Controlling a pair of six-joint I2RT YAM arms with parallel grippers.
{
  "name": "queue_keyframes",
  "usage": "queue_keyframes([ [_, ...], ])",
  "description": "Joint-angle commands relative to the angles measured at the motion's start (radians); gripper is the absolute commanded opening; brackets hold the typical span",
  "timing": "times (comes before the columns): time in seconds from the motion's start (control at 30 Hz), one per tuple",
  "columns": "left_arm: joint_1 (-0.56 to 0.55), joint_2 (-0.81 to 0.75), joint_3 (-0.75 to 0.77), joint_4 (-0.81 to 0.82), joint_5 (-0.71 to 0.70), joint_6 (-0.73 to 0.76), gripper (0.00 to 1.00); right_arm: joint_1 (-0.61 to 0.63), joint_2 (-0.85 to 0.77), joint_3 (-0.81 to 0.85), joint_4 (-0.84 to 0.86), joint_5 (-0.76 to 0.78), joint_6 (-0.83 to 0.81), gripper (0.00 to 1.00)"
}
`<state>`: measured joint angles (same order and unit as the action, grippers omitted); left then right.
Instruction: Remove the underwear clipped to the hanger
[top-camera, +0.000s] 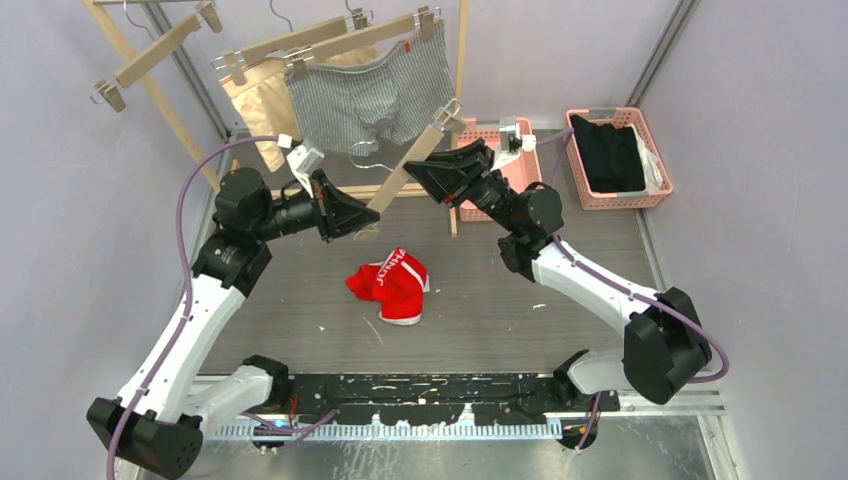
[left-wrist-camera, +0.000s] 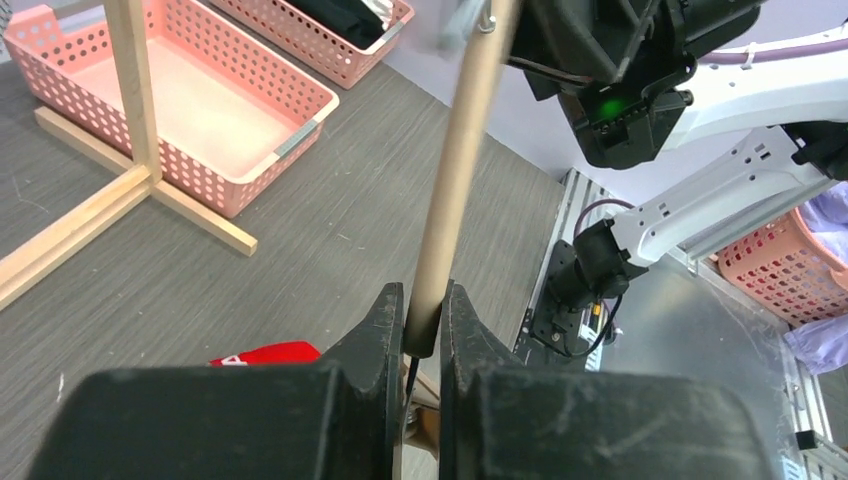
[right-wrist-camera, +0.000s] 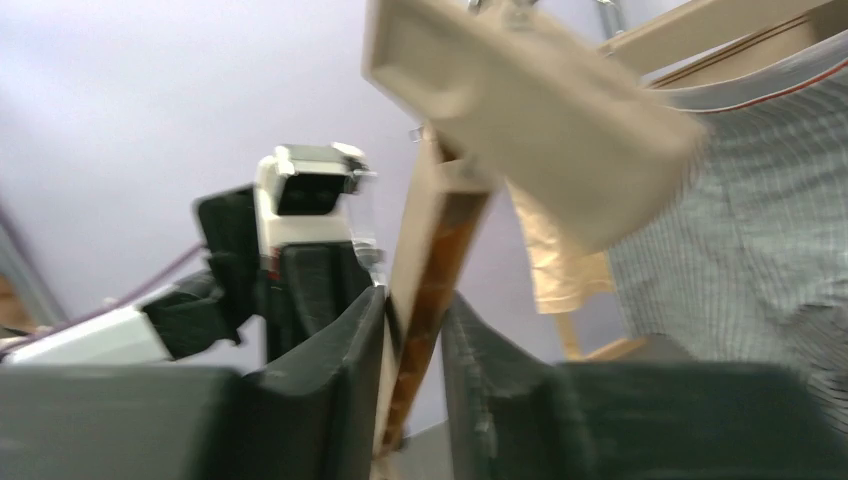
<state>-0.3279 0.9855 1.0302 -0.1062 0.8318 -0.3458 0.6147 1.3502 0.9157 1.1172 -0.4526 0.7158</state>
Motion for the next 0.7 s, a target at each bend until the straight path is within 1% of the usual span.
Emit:
queue_keyframes([
  [0.0, 0.003, -0.072, 0.115, -0.119, -0.153, 0.073, 0.00, 0.010, -0.061, -0.020, -0.042, 0.031, -0.089, 0.40],
  [0.03, 0.003, -0.083, 0.129, -0.165, -0.182, 0.094, 0.00, 0.009, -0.065, -0.026, -0.057, 0.038, -0.100, 0.46],
  [0.1, 0.001, -0.098, 0.156, -0.248, -0.239, 0.130, 0.00, 0.010, -0.074, -0.031, -0.096, 0.043, -0.121, 0.62],
  [0.13, 0.002, -0.106, 0.166, -0.279, -0.255, 0.144, 0.00, 0.010, -0.077, -0.032, -0.117, 0.041, -0.133, 0.65],
  [0.2, 0.002, -0.121, 0.182, -0.329, -0.286, 0.166, 0.00, 0.010, -0.082, -0.038, -0.154, 0.027, -0.153, 0.68],
  [0.27, 0.002, -0.128, 0.207, -0.391, -0.328, 0.190, 0.00, 0.010, -0.089, -0.049, -0.187, 0.006, -0.179, 0.68],
  [0.37, 0.003, -0.128, 0.260, -0.538, -0.429, 0.225, 0.00, 0.028, -0.113, -0.064, -0.324, 0.025, -0.258, 0.68],
  [0.43, 0.003, -0.135, 0.292, -0.636, -0.497, 0.243, 0.00, 0.067, -0.137, -0.074, -0.512, 0.100, -0.348, 0.69],
  [0.47, 0.003, -0.142, 0.303, -0.682, -0.520, 0.253, 0.00, 0.094, -0.143, -0.077, -0.596, 0.152, -0.416, 0.69],
  [0.53, 0.003, -0.162, 0.325, -0.783, -0.575, 0.271, 0.00, 0.164, -0.139, -0.088, -0.740, 0.281, -0.501, 0.69],
  [0.6, 0.002, -0.174, 0.359, -0.889, -0.632, 0.287, 0.00, 0.234, -0.114, -0.097, -0.844, 0.424, -0.551, 0.70],
  [0.67, 0.002, -0.187, 0.387, -0.984, -0.686, 0.291, 0.00, 0.290, -0.074, -0.104, -0.920, 0.556, -0.557, 0.71],
])
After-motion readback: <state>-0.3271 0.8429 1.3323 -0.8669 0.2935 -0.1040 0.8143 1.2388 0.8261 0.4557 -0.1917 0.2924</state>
